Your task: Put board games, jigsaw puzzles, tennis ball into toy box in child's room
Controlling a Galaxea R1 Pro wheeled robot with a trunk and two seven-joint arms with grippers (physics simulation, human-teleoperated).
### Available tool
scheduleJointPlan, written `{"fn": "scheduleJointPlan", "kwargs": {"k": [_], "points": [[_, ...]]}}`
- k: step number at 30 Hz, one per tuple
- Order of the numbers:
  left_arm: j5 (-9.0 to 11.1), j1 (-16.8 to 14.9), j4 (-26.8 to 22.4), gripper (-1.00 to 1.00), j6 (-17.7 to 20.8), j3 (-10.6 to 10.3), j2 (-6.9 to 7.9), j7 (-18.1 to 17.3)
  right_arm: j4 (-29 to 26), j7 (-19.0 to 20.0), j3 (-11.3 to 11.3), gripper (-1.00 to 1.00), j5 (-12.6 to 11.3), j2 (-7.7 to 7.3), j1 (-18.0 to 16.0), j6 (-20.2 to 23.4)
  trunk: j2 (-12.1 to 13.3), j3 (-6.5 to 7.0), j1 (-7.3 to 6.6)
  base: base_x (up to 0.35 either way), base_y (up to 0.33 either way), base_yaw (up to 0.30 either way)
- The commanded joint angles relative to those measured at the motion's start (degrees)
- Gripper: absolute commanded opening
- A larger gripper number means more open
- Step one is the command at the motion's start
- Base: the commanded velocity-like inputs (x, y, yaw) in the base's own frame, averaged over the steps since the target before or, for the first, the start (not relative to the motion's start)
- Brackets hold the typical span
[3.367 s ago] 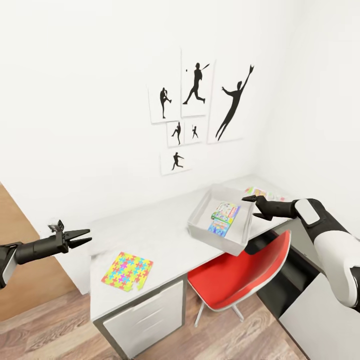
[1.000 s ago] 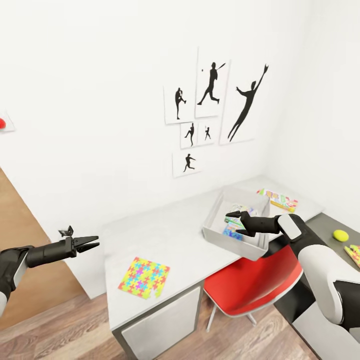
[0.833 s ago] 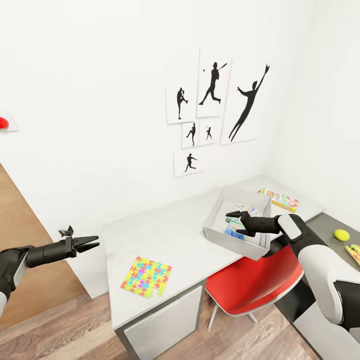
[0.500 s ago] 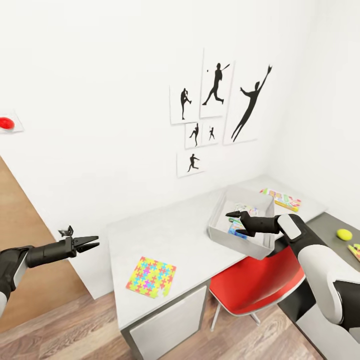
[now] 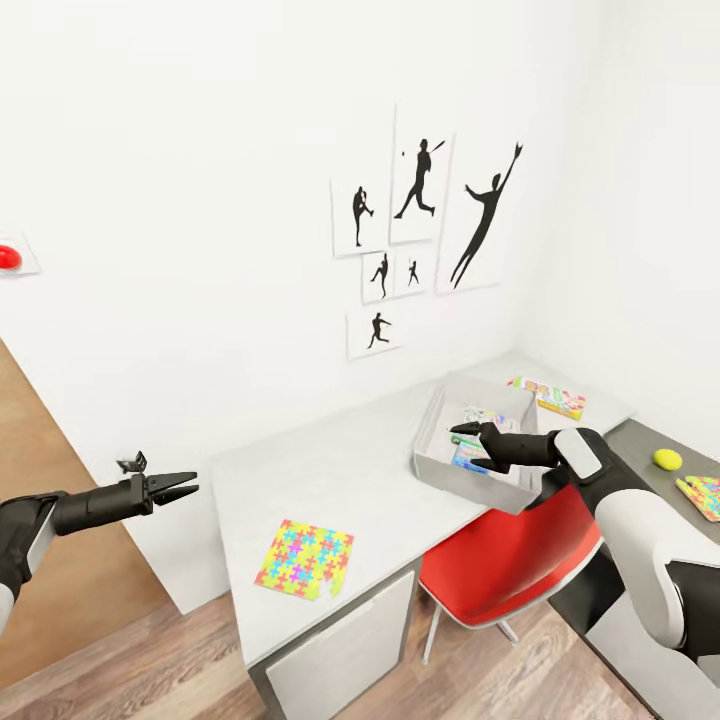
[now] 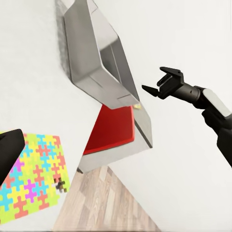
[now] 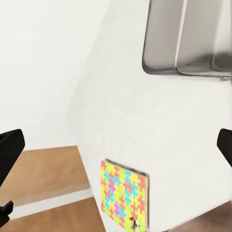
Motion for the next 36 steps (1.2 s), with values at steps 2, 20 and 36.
{"fn": "scheduleJointPlan", "kwargs": {"k": [2,20,36], "points": [[0.0,0.0,0.0,1.0,0.6,0.0,0.02,-0.2,0.0,0.4,-0.4,1.0,0.6,0.04,-0.1,0.3,-0.1,0.05,0.03,-0.099,0.182,-0.119],[0.0,0.0,0.0,1.0,0.6,0.0,0.02,-0.2,0.0,0.4,-0.1,1.0,0.7,0.27,-0.1,0.2,-0.1,0.53,0.03,-0.108,0.136,-0.037],[0.0,0.0,0.0,1.0,0.6,0.0,0.04,-0.2,0.1,-2.5,0.2,1.0,0.8,0.7,-0.1,-2.7,-0.1,0.54,0.03,-0.114,0.183,0.0]]}}
